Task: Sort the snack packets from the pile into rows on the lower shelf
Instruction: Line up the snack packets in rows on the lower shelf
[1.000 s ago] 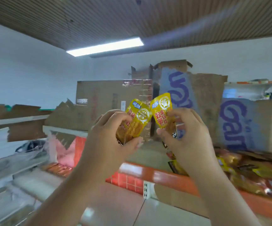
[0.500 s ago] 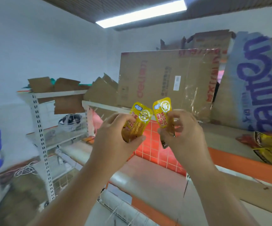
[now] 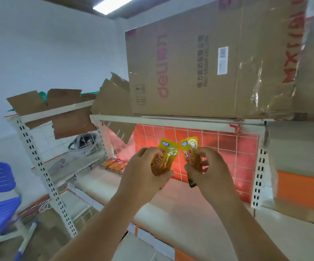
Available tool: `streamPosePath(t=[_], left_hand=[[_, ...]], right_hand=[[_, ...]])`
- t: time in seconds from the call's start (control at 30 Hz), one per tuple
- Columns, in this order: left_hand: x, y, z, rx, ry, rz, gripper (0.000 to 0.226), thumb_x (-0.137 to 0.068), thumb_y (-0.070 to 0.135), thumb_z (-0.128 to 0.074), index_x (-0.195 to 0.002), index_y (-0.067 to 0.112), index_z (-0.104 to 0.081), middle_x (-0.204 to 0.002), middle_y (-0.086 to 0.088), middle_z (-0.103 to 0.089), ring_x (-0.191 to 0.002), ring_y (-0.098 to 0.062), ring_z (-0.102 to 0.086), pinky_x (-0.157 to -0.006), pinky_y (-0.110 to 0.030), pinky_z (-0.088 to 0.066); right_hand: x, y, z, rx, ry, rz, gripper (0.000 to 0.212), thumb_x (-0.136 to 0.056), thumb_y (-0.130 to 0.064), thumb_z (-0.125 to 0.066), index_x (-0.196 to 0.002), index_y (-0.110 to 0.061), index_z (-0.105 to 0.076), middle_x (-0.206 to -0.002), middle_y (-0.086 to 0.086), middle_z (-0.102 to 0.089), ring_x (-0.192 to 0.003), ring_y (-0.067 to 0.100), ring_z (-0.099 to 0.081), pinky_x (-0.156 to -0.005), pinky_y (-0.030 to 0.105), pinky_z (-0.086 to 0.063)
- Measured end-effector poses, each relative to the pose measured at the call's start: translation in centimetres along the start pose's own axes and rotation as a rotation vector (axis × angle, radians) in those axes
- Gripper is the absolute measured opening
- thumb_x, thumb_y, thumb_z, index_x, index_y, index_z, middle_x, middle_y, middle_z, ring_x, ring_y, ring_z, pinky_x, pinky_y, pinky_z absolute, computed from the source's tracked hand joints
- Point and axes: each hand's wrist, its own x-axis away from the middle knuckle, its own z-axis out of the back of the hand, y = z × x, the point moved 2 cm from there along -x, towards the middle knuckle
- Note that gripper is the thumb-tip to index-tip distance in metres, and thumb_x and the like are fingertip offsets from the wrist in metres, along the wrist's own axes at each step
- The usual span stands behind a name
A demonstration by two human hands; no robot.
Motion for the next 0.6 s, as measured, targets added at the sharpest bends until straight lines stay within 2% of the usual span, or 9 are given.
streamPosePath(t=[0.07, 0.13, 0.23, 0.4, 0.5, 0.6], left_hand=[[-1.0, -2.1, -2.8, 0.027, -0.077, 0.057, 0.049, -0.073, 0.049, -0.088, -0.114, 0.034, -0.063, -0.110, 0.014, -0.059, -0.078, -0.009, -0.064, -0.071, -0.020, -0.050], [-1.5, -4.3, -5.9, 0.024, -0.163, 0.124, 0.049, -0.073, 0.051, -0.086, -0.113, 0.036, -0.062, -0.107, 0.013, -0.059, -0.078, -0.012, -0.064, -0.072, -0.029, -0.054], [-1.4, -7.1, -10.2, -0.018, -0.243, 0.168, 0.049, -0.070, 0.057, -0.081, -0.111, 0.039, -0.058, -0.100, 0.017, -0.057, -0.085, -0.008, -0.058, -0.072, -0.025, -0.046], [-1.1, -10.0, -17.0, -0.013, -0.388, 0.196, 0.050, -0.071, 0.065, -0.072, -0.110, 0.037, -0.058, -0.099, 0.016, -0.060, -0.088, -0.008, -0.058, -0.079, -0.029, -0.054], [-1.4, -11.6, -20.6, -0.017, -0.415, 0.224, 0.047, -0.074, 0.062, -0.073, -0.107, 0.032, -0.058, -0.096, 0.011, -0.061, -0.086, -0.011, -0.059, -0.078, -0.028, -0.053], [-1.3, -13.1, -23.8, -0.005, -0.465, 0.245, 0.056, -0.078, 0.066, -0.070, -0.121, 0.032, -0.056, -0.103, 0.007, -0.058, -0.093, -0.013, -0.057, -0.085, -0.030, -0.055]], right_hand=[[-0.6, 3.2, -1.4, 0.079, -0.034, -0.057, 0.037, -0.078, -0.029, -0.083, -0.105, -0.038, -0.059, -0.107, -0.012, -0.060, -0.087, -0.001, -0.059, -0.075, 0.029, -0.049], [-1.2, 6.5, -2.7, 0.164, -0.083, -0.125, 0.033, -0.079, -0.031, -0.081, -0.106, -0.033, -0.062, -0.104, -0.007, -0.062, -0.087, 0.007, -0.060, -0.076, 0.033, -0.050], [-1.5, 10.6, -4.2, 0.291, -0.152, -0.244, 0.038, -0.081, -0.036, -0.079, -0.115, -0.031, -0.062, -0.103, -0.004, -0.061, -0.088, 0.018, -0.061, -0.077, 0.035, -0.051], [-1.2, 16.1, -5.9, 0.459, -0.194, -0.326, 0.048, -0.081, -0.043, -0.077, -0.123, -0.029, -0.059, -0.094, -0.010, -0.053, -0.080, 0.014, -0.055, -0.066, 0.028, -0.042], [-1.1, 19.0, -6.8, 0.526, -0.221, -0.415, 0.045, -0.081, -0.044, -0.073, -0.121, -0.029, -0.059, -0.096, -0.008, -0.056, -0.078, 0.013, -0.057, -0.063, 0.025, -0.042], [-0.5, 21.2, -8.0, 0.548, -0.212, -0.539, 0.038, -0.077, -0.041, -0.071, -0.113, -0.031, -0.063, -0.090, -0.012, -0.057, -0.072, 0.007, -0.056, -0.053, 0.018, -0.038]])
